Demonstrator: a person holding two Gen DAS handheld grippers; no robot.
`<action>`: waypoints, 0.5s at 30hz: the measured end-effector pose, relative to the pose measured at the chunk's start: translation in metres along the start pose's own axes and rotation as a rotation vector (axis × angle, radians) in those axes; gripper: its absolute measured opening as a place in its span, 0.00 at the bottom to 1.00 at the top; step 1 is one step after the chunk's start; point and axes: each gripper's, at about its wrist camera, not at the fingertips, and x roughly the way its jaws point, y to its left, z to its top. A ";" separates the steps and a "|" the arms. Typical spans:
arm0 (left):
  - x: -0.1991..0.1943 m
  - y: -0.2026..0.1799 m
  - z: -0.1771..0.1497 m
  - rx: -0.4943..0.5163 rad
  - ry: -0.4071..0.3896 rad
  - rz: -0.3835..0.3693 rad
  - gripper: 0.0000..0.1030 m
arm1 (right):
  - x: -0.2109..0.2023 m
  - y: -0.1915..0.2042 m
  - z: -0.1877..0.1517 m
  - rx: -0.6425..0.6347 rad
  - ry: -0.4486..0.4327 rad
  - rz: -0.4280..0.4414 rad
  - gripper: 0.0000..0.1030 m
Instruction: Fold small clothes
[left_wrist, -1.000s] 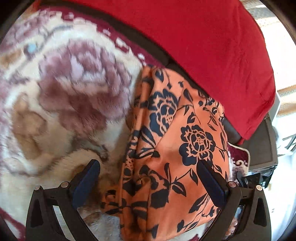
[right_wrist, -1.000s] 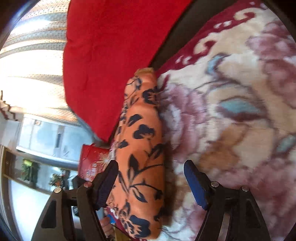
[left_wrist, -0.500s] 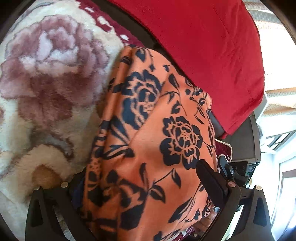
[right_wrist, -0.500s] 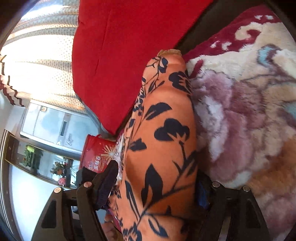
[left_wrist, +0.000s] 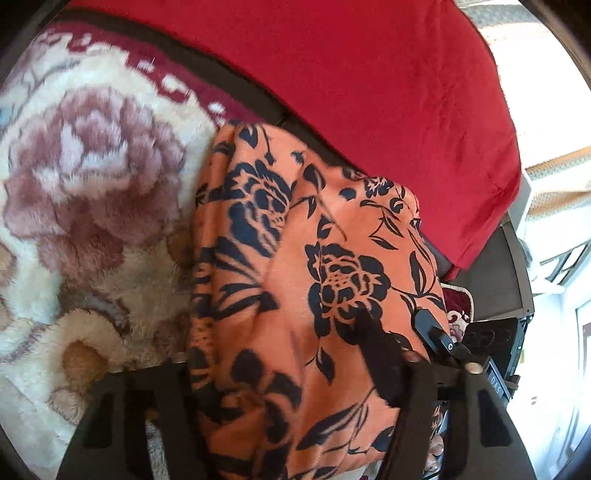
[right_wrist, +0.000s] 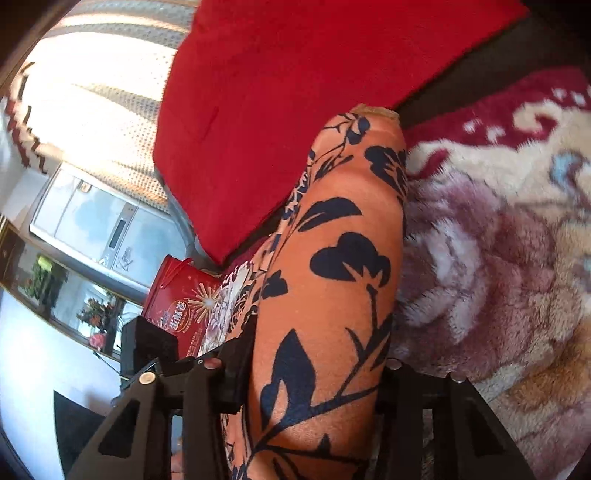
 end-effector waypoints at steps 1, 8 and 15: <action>-0.006 -0.003 -0.003 0.011 -0.004 -0.003 0.50 | -0.004 0.004 0.000 -0.017 -0.011 -0.004 0.44; -0.013 -0.048 -0.017 0.098 -0.018 -0.067 0.41 | -0.053 0.013 0.004 -0.046 -0.095 0.041 0.43; -0.011 -0.108 -0.054 0.231 0.007 -0.073 0.41 | -0.120 0.008 -0.004 -0.081 -0.143 0.064 0.43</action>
